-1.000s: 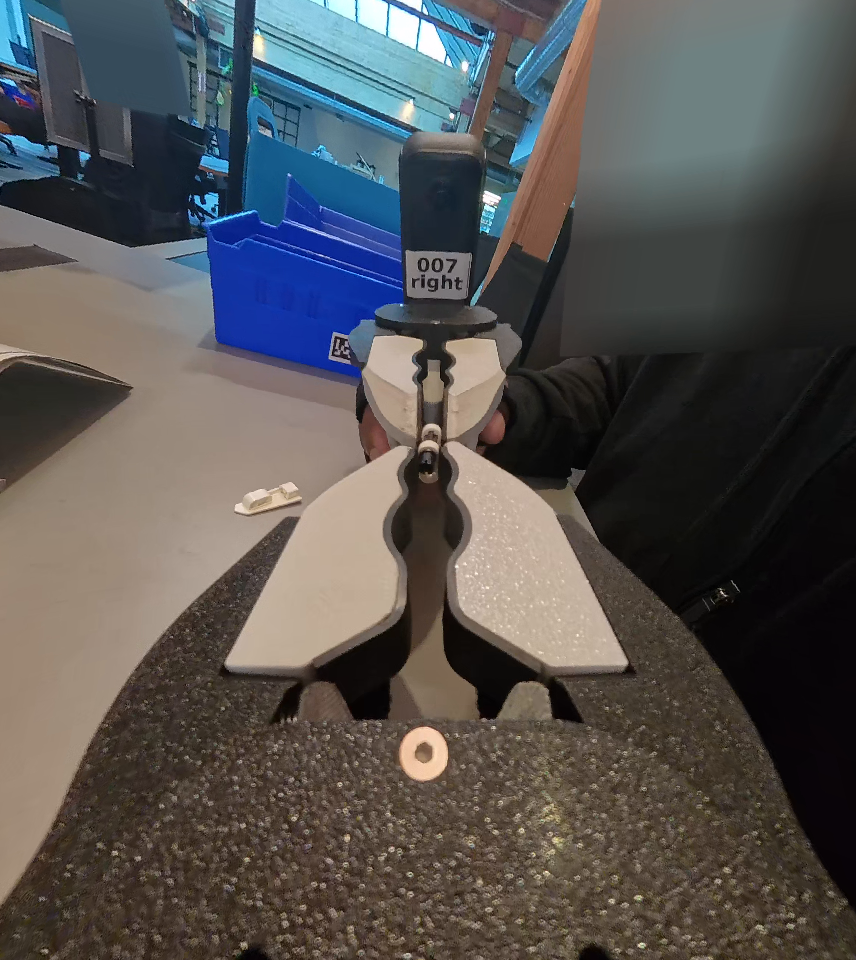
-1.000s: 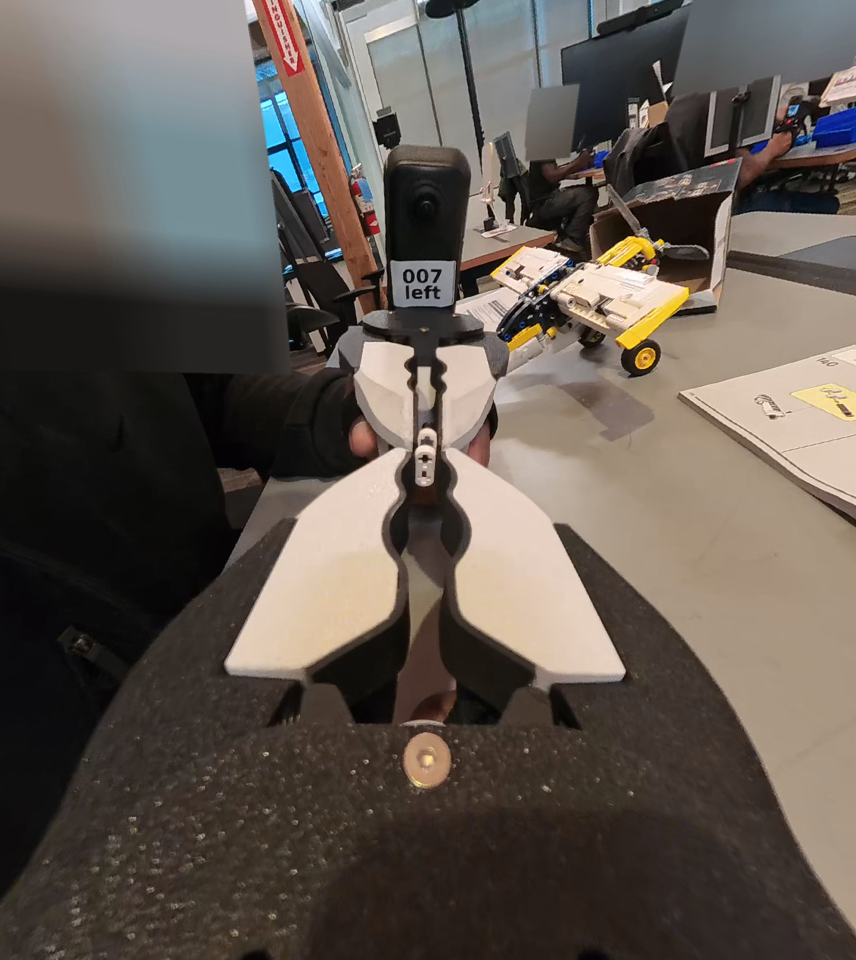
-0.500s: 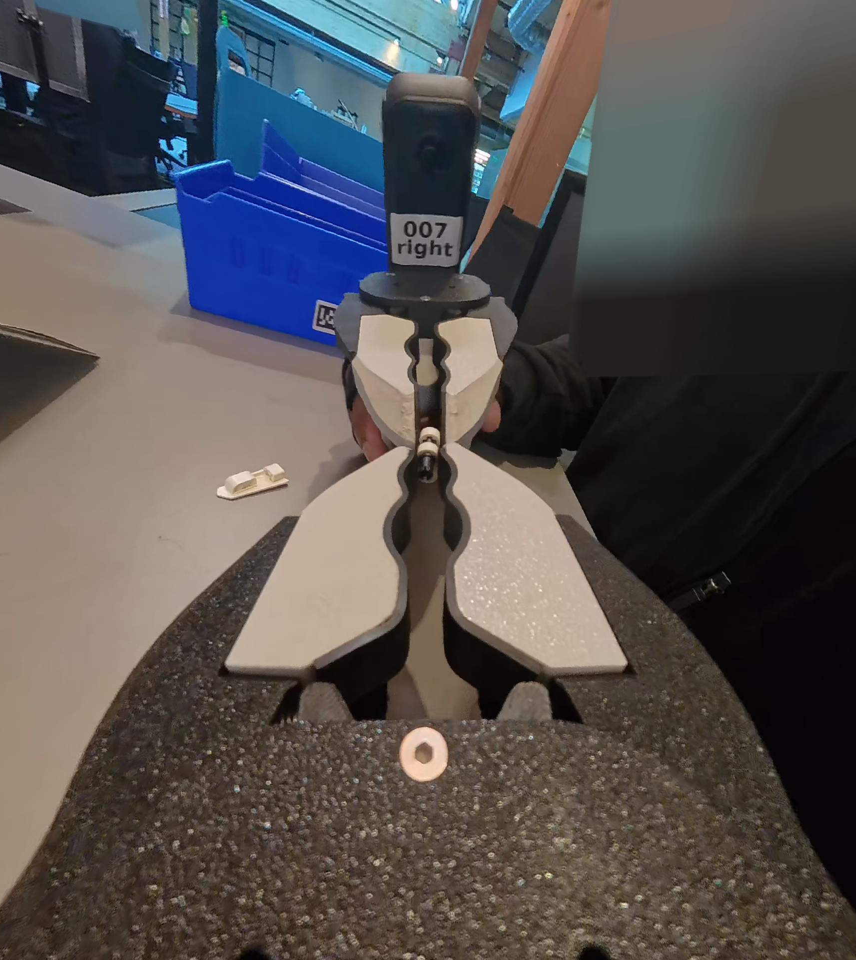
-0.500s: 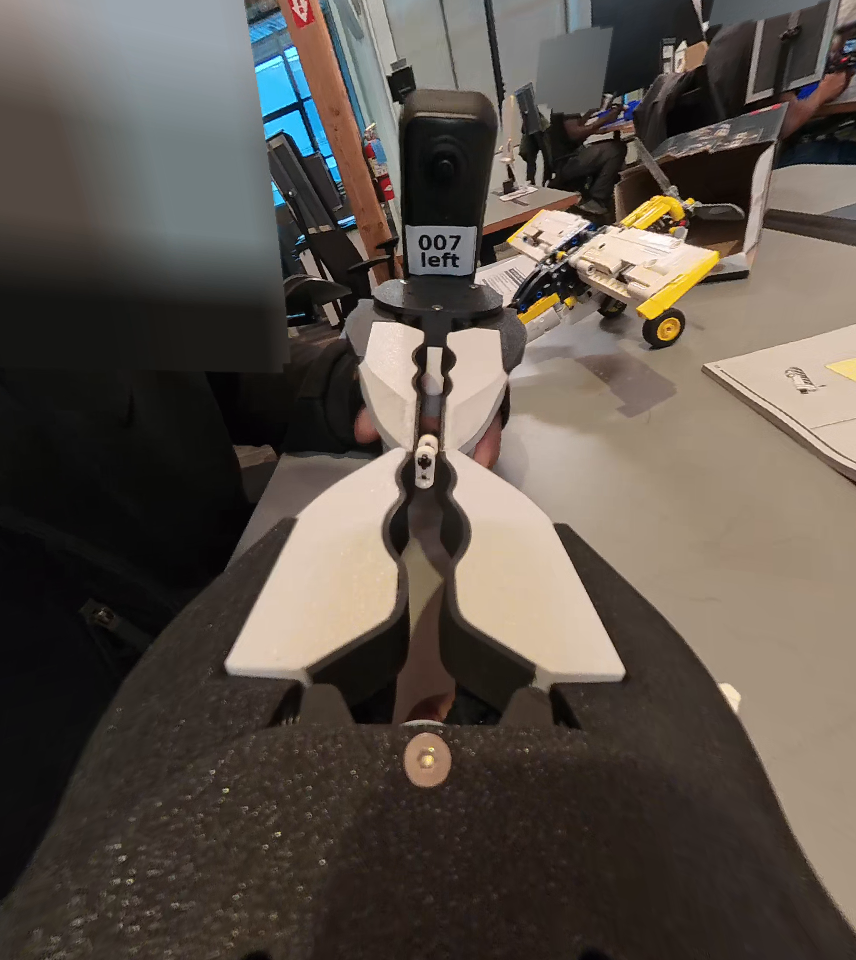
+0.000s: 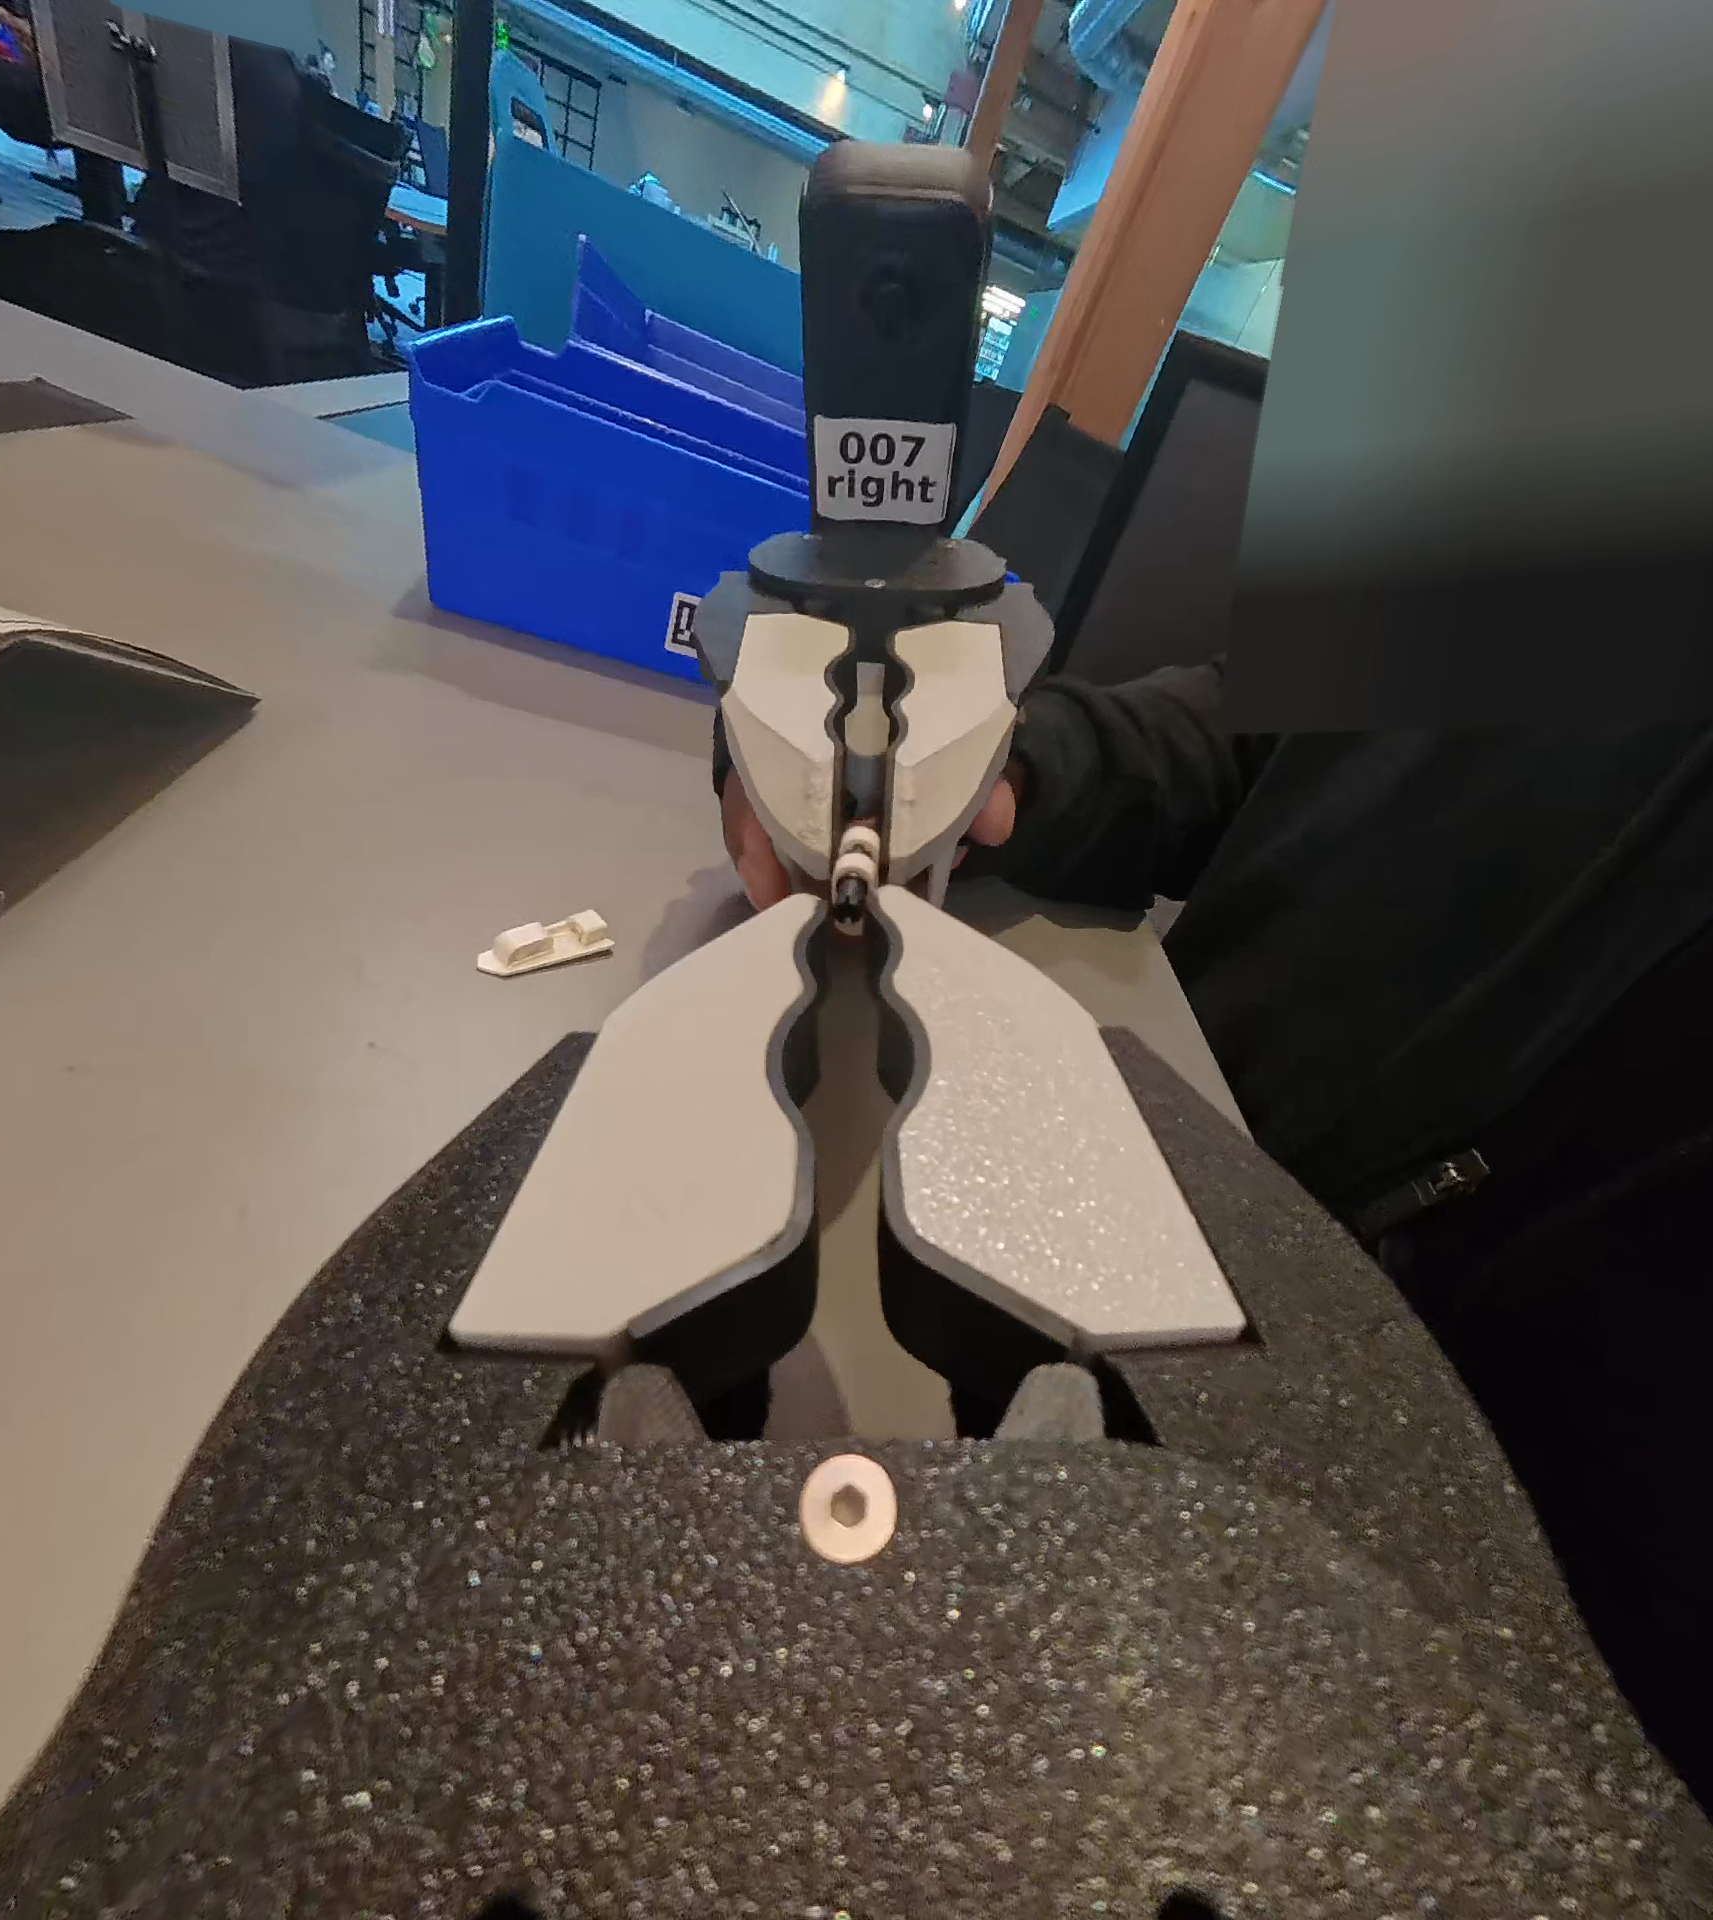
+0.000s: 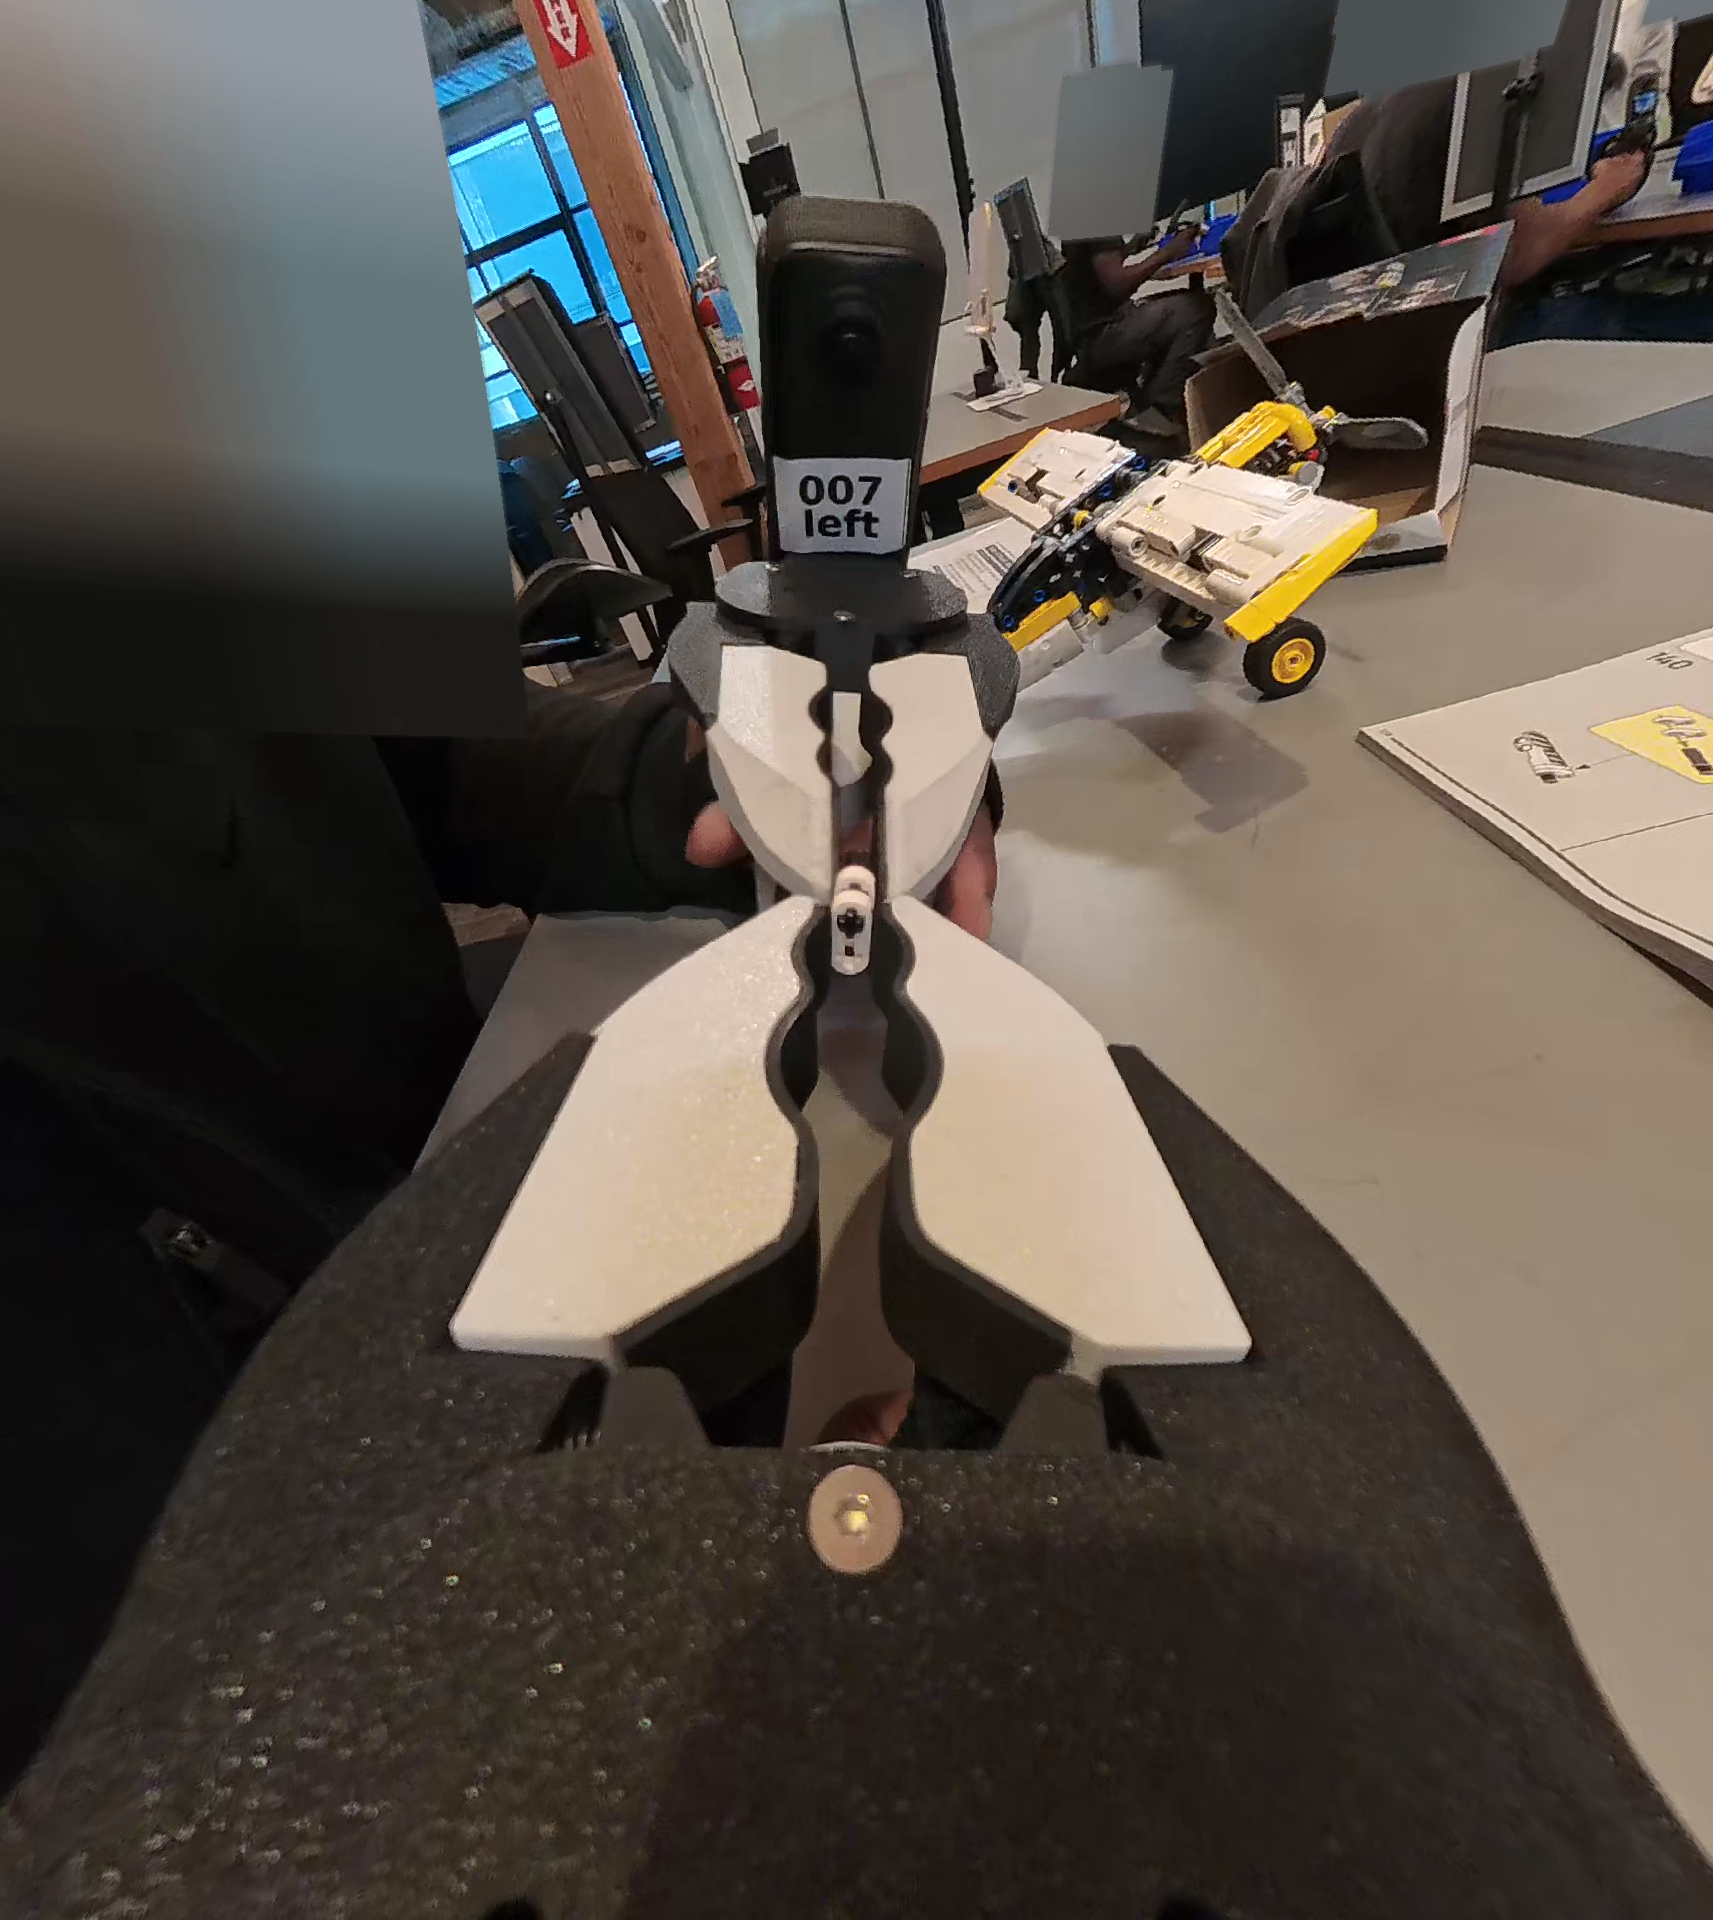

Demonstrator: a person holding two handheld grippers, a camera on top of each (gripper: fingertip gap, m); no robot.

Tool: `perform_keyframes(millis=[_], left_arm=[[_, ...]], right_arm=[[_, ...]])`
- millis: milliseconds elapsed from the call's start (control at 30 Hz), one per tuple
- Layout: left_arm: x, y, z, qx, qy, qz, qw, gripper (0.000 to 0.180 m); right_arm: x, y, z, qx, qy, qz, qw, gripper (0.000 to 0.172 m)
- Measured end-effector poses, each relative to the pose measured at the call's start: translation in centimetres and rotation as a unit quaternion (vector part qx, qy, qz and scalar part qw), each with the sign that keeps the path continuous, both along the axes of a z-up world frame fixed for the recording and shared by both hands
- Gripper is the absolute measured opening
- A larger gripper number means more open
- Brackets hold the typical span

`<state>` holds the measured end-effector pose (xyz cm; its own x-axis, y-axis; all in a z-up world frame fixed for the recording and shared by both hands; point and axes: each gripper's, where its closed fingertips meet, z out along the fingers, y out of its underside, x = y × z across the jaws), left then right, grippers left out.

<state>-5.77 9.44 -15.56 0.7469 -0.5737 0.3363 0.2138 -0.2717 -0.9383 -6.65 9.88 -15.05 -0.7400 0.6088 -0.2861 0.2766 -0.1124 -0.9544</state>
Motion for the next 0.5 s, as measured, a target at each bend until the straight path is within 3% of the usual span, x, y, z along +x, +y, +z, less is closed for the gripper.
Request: perform_keyframes(millis=[500], left_arm=[[-0.37,-0.1,0.35,0.014,-0.006,0.011,1.0,0.005]], right_arm=[[0.03,0.12,-0.21,0.006,-0.004,0.002,1.0,0.007]])
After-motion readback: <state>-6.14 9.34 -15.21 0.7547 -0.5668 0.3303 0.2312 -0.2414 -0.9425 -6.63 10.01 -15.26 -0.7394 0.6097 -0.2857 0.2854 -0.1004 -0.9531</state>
